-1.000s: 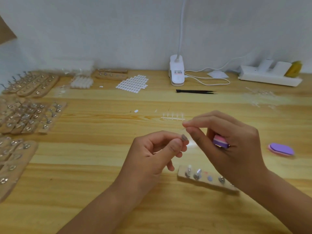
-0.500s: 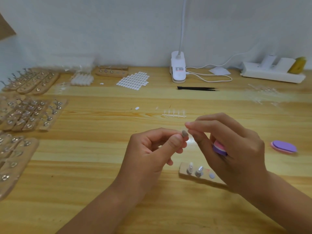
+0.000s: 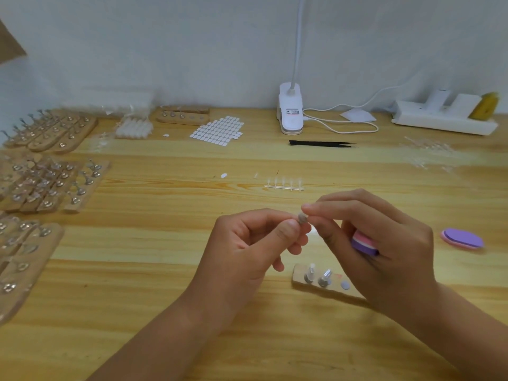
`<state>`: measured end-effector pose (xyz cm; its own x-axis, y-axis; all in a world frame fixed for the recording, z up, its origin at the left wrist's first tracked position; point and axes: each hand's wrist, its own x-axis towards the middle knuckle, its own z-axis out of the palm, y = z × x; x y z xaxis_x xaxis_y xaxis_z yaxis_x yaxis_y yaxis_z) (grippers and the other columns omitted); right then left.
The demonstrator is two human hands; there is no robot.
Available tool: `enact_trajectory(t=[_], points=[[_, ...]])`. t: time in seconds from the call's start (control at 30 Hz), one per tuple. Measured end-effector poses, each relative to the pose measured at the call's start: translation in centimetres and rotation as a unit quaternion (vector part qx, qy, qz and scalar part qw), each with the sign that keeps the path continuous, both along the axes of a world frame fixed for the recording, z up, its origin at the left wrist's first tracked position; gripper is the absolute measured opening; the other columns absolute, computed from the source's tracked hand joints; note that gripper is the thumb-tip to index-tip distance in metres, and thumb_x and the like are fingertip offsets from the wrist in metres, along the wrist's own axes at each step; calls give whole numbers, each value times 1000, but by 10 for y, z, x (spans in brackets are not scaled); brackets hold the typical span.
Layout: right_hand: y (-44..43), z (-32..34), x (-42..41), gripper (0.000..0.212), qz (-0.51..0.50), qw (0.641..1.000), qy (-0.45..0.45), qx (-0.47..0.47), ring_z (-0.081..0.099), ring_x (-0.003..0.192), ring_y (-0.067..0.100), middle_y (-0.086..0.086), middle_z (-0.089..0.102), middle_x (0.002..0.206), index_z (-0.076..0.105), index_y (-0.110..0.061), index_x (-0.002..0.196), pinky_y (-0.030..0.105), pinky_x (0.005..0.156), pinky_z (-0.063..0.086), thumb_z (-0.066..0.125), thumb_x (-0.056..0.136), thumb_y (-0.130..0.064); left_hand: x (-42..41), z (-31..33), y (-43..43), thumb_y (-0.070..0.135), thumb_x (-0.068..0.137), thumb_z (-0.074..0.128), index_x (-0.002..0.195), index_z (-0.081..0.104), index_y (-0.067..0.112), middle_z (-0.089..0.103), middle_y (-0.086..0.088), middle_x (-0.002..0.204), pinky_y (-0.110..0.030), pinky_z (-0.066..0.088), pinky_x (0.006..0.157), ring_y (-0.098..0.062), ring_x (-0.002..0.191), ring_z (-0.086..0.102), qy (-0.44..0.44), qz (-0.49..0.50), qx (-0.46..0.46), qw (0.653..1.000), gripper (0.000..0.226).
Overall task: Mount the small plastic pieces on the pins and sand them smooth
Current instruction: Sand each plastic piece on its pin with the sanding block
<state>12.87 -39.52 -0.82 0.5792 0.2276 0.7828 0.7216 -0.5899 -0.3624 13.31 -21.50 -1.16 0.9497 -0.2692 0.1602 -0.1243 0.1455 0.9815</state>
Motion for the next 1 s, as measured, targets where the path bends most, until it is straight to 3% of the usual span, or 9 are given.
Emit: enact_trajectory(t=[0.17, 0.4, 0.57, 0.7, 0.87, 0.93, 1.0], points=[[3, 0, -1, 16, 10, 1000, 7, 6, 52, 88, -21, -4, 68, 93, 74, -1, 99, 1, 78, 41, 66, 91, -12, 0, -1, -1, 16, 86, 63, 83, 77, 13, 72, -4, 73, -23, 48, 53, -13, 67, 65, -3, 12, -9, 1000, 15], [1, -1, 0, 13, 3, 999, -38, -38, 50, 82, -11, 4, 73, 90, 73, -5, 102, 3, 74, 43, 65, 94, -11, -2, -1, -4, 14, 86, 62, 83, 76, 11, 72, -3, 71, -22, 48, 52, -14, 67, 67, -10, 23, -35, 999, 15], [2, -1, 0, 13, 25, 999, -17, -19, 50, 78, -10, 7, 71, 91, 74, -3, 102, 4, 70, 42, 67, 93, -10, -2, -3, -3, 15, 86, 62, 86, 77, 12, 72, -3, 71, -22, 48, 53, -13, 69, 67, -17, 22, -36, 999, 15], [3, 4, -1, 14, 51, 997, 56, 9, 52, 73, -13, 5, 69, 90, 76, -4, 97, 4, 68, 40, 69, 89, -13, -1, -4, -2, 15, 87, 63, 90, 77, 12, 72, -1, 73, -22, 49, 55, -12, 71, 66, -27, 28, -26, 999, 15], [-10, 21, -1, 16, 109, 969, 218, 48, 59, 63, 3, -9, 69, 86, 77, -14, 93, 10, 62, 42, 66, 89, -24, 1, -4, -2, 21, 86, 65, 92, 78, 12, 73, 2, 79, -23, 50, 56, -11, 74, 66, -47, 29, 46, 997, 16], [-22, 25, -2, 24, 124, 949, 276, 84, 50, 60, 9, -10, 60, 78, 74, -25, 101, 18, 58, 40, 56, 85, -28, 0, -4, -2, 25, 86, 66, 86, 78, 17, 73, 4, 81, -24, 50, 56, -12, 77, 67, -49, 19, 72, 996, 14], [-30, 23, -3, 35, 123, 928, 329, 124, 41, 64, 21, -1, 51, 78, 63, -36, 103, 27, 58, 37, 45, 72, -32, -2, -3, -3, 31, 87, 67, 85, 76, 23, 72, 8, 81, -24, 51, 56, -10, 79, 67, -47, 7, 87, 995, 12]])
